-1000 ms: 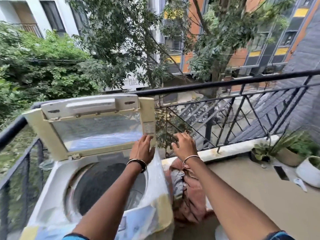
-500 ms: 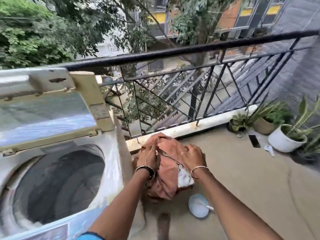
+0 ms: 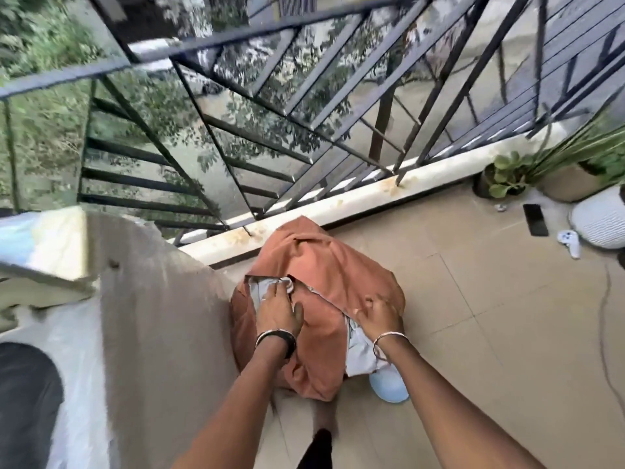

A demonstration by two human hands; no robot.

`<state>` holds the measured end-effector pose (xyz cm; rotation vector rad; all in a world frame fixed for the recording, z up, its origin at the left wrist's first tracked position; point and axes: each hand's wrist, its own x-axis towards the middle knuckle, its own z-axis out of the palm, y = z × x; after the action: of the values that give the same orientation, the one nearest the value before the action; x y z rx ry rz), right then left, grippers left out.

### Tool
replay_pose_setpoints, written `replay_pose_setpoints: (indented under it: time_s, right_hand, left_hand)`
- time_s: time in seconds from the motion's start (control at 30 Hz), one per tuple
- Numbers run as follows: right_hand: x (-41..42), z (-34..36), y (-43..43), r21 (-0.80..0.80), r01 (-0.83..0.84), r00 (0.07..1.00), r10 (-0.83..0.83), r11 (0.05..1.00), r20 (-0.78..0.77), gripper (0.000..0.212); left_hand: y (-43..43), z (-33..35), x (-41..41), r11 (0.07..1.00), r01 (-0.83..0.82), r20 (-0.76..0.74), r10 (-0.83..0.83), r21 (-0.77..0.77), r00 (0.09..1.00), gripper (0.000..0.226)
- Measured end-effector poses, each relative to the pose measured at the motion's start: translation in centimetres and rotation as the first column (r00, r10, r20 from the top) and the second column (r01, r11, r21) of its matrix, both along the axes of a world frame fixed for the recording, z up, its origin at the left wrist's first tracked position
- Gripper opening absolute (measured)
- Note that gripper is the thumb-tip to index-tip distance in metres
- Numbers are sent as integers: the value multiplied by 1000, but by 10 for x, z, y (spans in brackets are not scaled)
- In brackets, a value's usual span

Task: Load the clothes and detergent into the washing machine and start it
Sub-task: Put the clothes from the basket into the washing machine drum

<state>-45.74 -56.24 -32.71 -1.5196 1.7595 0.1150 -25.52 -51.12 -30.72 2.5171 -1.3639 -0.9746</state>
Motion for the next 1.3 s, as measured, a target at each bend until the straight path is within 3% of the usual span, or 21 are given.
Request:
replay_pose_setpoints:
  time_s: [0.2,0.27,0.33,0.4,0.43,0.47,0.53,0.6,0.77,0.9,1.03,1.13,1.23,1.3]
  right_hand:
    - [33,-70,-47,175,-29,1000,30,984,-8,137]
    - [41,-98,-51,193,-45,999,45,980,3,153]
    - [46,-115,-50,211,-40,999,46,977,-27,143]
    - [46,-128,-46,168,-54,994,69,984,-88,93]
    - [46,-131,-44,115,-35,994,46,993,-99,64]
    - [47,-133,-42,47,4,996,0,999,-91,53]
    - [51,-126,-37,-40,151,988,-152,988,-12,55]
    - [52,-110,-34,-54,274,960,-270,960,67,57]
    - [55,-26,-28,19,477,855,-468,879,222,68]
    - [55,62,-19,70,581,754,-569,811,328,46]
    - [51,133,1,63,602,698,-563,796,443,55]
    - [46,181,21,48,618,664,-555,784,501,47]
    - [37,204,40,-15,625,631,-494,780,598,42]
    - [32,225,52,-18,554,653,-421,832,630,40]
  left_hand:
    - [-36,-76,44,978,-206,114,204,8,972,103]
    - [-39,-98,57,954,-298,125,292,35,948,119]
    - [-37,-121,70,924,-371,72,366,92,928,132]
    - [-35,-142,81,888,-450,-23,454,96,891,139]
    - [-34,-153,86,873,-481,-48,485,79,873,132]
    - [-31,-160,88,869,-487,-45,492,89,869,117]
    - [-28,-176,92,893,-441,-11,444,90,896,82]
    - [-26,-176,88,874,-475,-14,479,103,878,63]
    - [-32,-102,47,734,-633,-354,676,248,646,41]
    - [-25,-26,23,800,-583,-480,570,140,667,47]
    - [-8,44,5,876,-467,-485,462,121,742,66]
    - [21,91,-1,944,-312,-455,325,107,829,85]
    - [53,167,-20,999,31,-343,-26,10,939,114]
    - [77,214,-36,949,291,-136,-306,-122,942,123]
